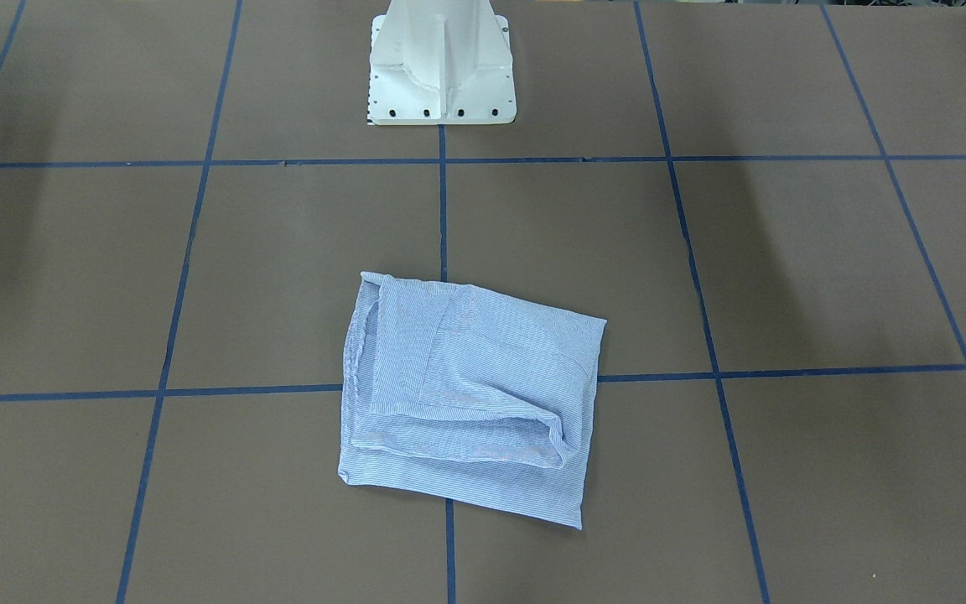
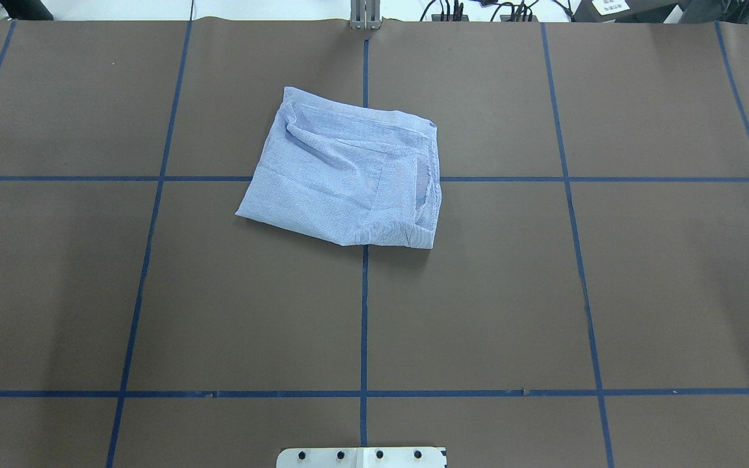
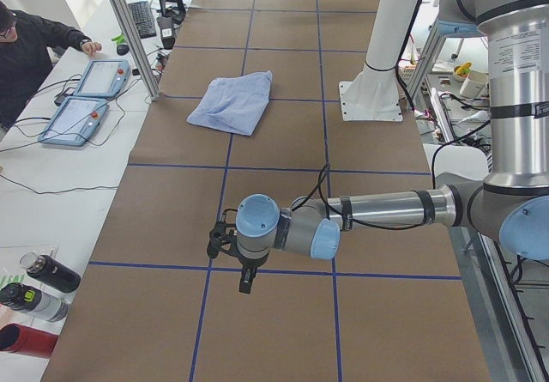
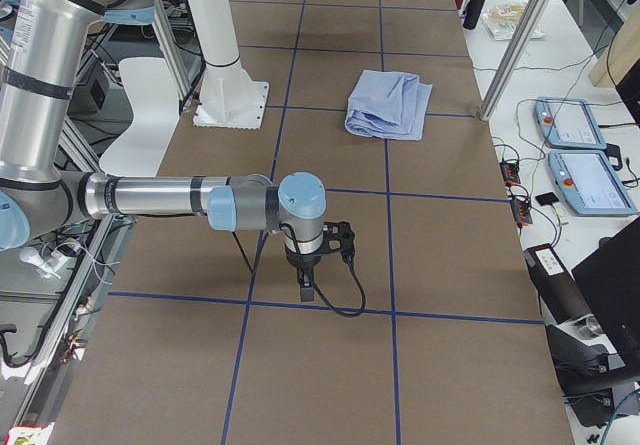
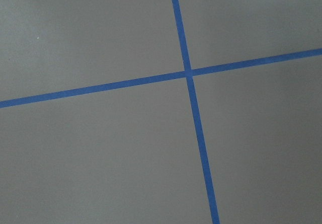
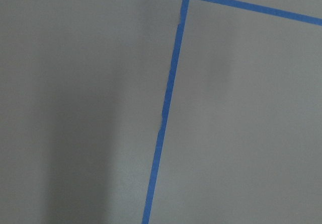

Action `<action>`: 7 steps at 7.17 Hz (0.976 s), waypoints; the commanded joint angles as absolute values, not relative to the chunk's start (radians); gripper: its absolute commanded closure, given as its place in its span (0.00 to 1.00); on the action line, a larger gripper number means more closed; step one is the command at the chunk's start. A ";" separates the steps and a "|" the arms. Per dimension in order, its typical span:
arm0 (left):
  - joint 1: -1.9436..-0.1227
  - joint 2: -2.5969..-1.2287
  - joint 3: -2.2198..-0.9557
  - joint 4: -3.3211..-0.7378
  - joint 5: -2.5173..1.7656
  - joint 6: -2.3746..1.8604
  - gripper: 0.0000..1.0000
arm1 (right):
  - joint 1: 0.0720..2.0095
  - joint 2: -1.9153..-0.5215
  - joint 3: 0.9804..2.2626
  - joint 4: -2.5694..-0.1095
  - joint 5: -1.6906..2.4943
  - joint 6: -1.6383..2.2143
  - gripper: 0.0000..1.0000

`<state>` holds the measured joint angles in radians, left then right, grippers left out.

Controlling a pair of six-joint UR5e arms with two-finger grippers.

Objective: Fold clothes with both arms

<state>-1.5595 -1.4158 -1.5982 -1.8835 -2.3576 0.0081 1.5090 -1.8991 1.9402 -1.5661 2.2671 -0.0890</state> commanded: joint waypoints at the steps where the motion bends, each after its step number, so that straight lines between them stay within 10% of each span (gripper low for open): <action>1: -1.559 -1.414 -1.586 -1.882 -2.359 0.012 0.00 | 1.509 -1.899 1.942 -1.565 2.267 -0.089 0.00; 7: -1.560 -1.404 -1.595 -1.881 -2.358 0.011 0.00 | 1.511 -1.887 1.942 -1.565 2.267 -0.087 0.00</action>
<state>-1.5599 -1.4106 -1.5888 -1.8807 -2.3587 0.0118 1.5097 -1.8905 1.9384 -1.5646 2.2672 -0.0886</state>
